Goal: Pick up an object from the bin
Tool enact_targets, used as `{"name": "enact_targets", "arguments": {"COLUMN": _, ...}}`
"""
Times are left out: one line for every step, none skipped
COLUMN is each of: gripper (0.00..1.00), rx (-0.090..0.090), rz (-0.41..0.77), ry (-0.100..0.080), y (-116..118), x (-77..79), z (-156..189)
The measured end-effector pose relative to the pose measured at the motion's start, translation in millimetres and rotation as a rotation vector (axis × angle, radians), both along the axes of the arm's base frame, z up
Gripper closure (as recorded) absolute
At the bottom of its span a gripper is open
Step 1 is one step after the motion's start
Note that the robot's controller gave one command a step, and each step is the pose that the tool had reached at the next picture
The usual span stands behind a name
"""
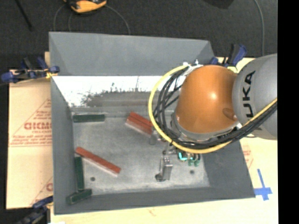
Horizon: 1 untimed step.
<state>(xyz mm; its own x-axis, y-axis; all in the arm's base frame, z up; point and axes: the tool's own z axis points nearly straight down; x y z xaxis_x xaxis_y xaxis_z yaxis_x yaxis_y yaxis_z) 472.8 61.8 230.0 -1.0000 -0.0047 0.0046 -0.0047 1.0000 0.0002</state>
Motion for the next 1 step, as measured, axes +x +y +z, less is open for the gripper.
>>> {"name": "enact_targets", "arguments": {"gripper": 0.00, "rx": 0.001, "rz": -0.003, "ry": -0.008, "y": -0.3, "x": 1.6, "z": 3.3}}
